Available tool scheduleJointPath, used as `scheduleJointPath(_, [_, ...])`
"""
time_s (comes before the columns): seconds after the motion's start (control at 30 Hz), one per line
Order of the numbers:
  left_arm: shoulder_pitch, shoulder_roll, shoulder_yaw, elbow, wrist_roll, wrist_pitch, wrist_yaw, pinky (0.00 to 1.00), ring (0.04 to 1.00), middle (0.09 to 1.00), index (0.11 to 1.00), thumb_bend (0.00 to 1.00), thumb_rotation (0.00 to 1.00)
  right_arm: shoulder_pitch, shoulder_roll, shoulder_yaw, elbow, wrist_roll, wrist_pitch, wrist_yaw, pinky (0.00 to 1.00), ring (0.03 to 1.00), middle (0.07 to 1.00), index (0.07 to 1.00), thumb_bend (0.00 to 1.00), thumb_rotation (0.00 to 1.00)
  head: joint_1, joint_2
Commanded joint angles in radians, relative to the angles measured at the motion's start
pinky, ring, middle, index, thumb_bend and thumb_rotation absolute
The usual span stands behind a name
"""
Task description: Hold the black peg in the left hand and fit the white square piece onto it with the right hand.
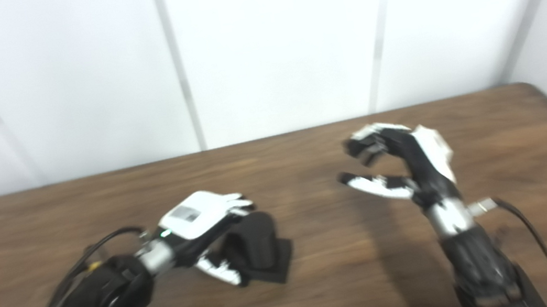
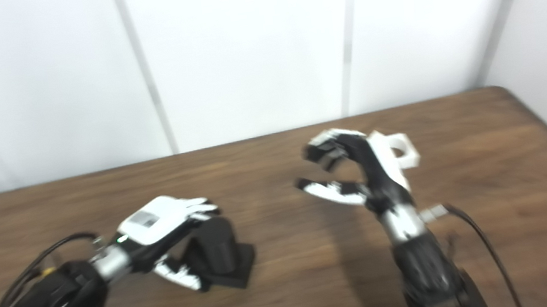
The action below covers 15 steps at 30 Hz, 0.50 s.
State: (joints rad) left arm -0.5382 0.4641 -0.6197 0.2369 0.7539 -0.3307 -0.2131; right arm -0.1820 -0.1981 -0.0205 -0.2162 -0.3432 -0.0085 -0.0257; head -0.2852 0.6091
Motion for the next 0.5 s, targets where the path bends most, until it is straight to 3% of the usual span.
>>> scheduleJointPath(0.0, [0.052,0.032,-0.046,0.047,0.061,-0.033,-0.058,0.85,0.911,0.869,0.491,0.52,0.07,-0.056,-0.030,-0.011,-0.036,-0.006,0.009,0.015,0.41,0.539,0.621,0.493,0.50,0.13,0.000,0.000])
scheduleJointPath(0.27, [0.074,0.056,-0.041,0.055,0.066,-0.070,-0.003,0.82,0.891,0.863,0.491,0.52,0.06,-0.170,-0.202,-0.010,-0.035,-0.102,0.148,0.121,0.44,0.564,0.661,0.495,0.50,0.13,-0.093,-0.049])
scheduleJointPath(0.47, [0.083,0.067,-0.033,0.066,0.054,-0.083,0.005,0.81,0.880,0.853,0.490,0.52,0.06,-0.255,-0.337,0.011,0.052,-0.195,0.193,0.184,0.50,0.612,0.699,0.496,0.51,0.13,-0.122,-0.071])
